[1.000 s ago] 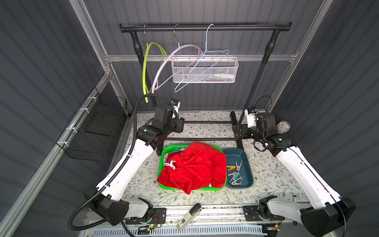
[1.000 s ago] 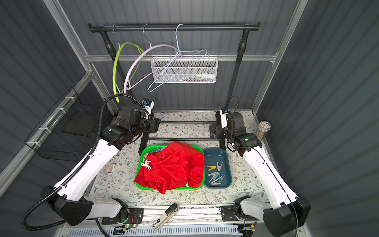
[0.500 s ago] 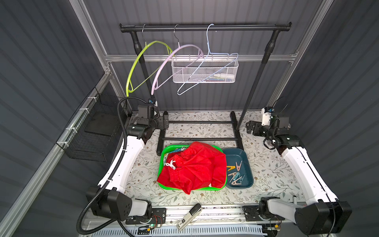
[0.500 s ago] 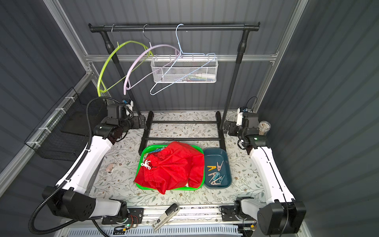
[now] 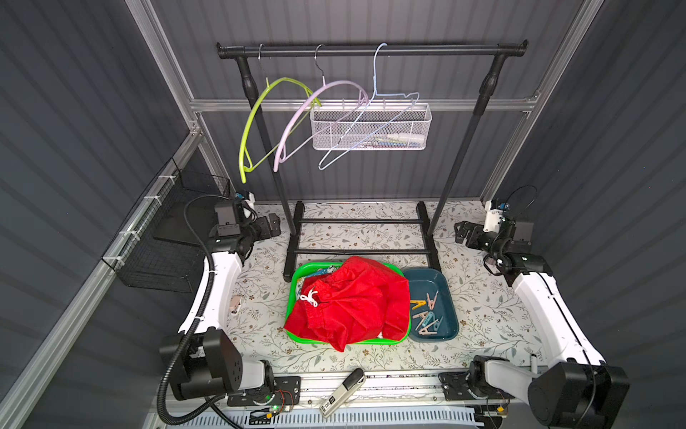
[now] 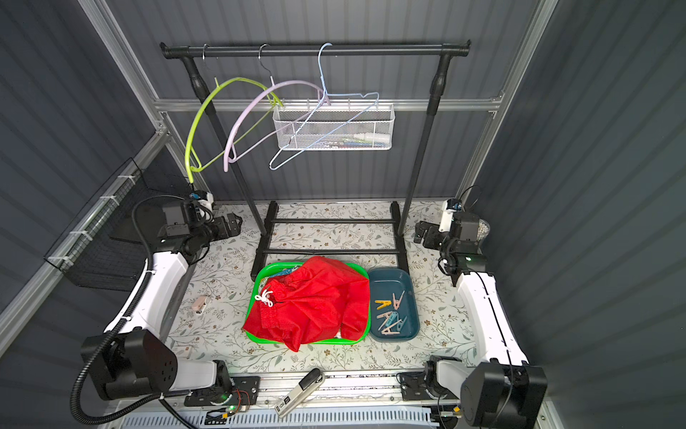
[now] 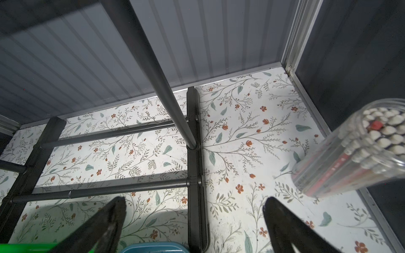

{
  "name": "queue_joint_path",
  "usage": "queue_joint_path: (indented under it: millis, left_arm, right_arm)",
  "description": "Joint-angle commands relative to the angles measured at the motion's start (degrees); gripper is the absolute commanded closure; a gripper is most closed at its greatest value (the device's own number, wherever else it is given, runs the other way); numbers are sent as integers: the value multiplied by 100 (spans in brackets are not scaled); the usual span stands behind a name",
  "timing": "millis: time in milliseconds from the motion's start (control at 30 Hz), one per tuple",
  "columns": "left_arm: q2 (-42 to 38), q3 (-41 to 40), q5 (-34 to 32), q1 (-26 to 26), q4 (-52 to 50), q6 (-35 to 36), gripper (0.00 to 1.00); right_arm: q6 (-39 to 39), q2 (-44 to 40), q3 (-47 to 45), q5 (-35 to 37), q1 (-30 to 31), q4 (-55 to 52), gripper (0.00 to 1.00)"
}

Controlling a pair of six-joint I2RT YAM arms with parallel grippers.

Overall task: Remove the clothespins securing shorts to the hanger
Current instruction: Reset both arms

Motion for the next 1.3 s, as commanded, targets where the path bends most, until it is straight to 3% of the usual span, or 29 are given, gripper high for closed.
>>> queue_joint_path:
  millis: [0,100,233,333,567,667,1267]
  left_arm:
    - [-6,-370,388,192,674,-17,0]
    - [-38,-688,242,374,985,-21,0]
    - [-1,-1045,751,718,1459,-108,0]
    - [-29,-1419,725,841,1974,-154,0]
    - [-275,-2431,25,853,3215,58,0]
    - [-211,-2565,-83,852,3262,170,0]
    - [545,-3643,305,844,5001,-40,0]
  right_arm:
    - [-156,-103,-256,-62,-46,571,1]
    - [-240,-78,-459,-101,-54,810,1]
    - [-319,-152,-792,-363,-61,1339,1]
    - [-307,-190,-1103,-247,-71,1889,1]
    - [-430,-35,-1616,-173,-116,2670,1]
    - [-499,83,-1884,-203,-125,3113,1]
    - [-366,652,-2943,-581,-432,4875,1]
